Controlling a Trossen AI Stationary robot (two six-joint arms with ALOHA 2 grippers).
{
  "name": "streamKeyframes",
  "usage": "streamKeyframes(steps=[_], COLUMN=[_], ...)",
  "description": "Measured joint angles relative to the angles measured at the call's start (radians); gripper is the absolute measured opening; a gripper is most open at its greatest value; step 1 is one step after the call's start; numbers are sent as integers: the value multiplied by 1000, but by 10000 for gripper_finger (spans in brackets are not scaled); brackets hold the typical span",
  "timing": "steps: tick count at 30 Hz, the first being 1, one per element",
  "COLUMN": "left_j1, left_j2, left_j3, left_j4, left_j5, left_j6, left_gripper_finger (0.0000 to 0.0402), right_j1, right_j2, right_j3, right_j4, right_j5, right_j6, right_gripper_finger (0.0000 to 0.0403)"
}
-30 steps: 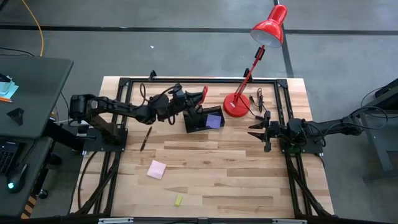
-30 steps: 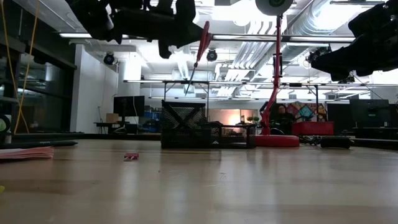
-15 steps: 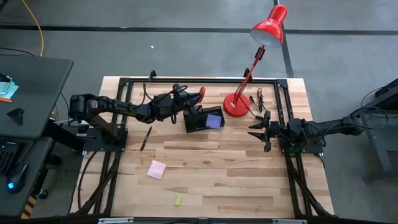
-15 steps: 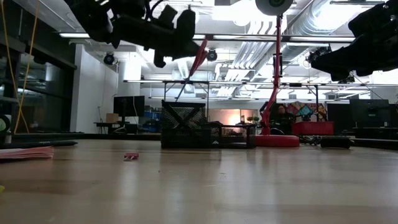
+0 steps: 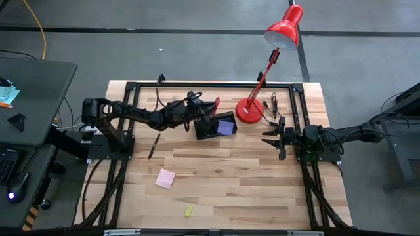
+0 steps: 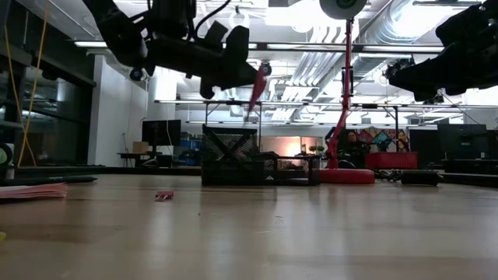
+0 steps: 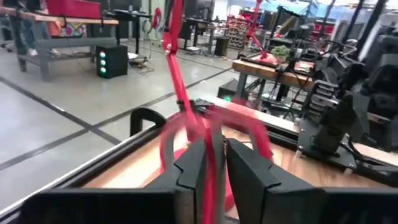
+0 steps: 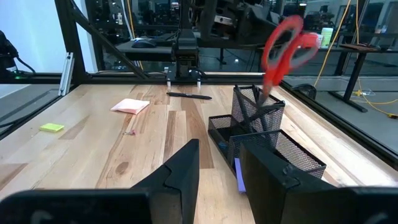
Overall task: Pick and place office supplies into organizer
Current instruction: Put the red scissors into the black desk organizer, then put the black pen into the black desk organizer
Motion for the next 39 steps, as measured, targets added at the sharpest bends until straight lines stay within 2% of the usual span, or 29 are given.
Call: streamKeyframes(steps=[9,15,21,25,28,33,36,39], left_j1=[-4,-58,-143,-218,-275,-384,-466,-529], left_j2=[5,-38,-138,-217,-281,-360,-373,-373], left_j3=[0,2,2,2,2,2,1,1], left_j4=[-2,-22,-204,-352,-528,-786,-919,-1024], left_j5=[-5,5,-14,-102,-227,-404,-537,-623], left_j6=[0,22,24,40,33,-84,-213,-350], left_gripper_finger=[84,86,84,84,83,83,83,83], right_j1=[0,0,0,0,0,0,0,0], right_j2=[0,0,0,0,0,0,0,0], right_j3=[0,0,0,0,0,0,0,0], right_j4=[0,0,0,0,0,0,0,0], right_j5=[-1,-4,-4,-4,-4,-4,-4,-4], right_j6=[0,0,0,0,0,0,0,0], right_gripper_finger=[108,108,108,108,108,108,108,108])
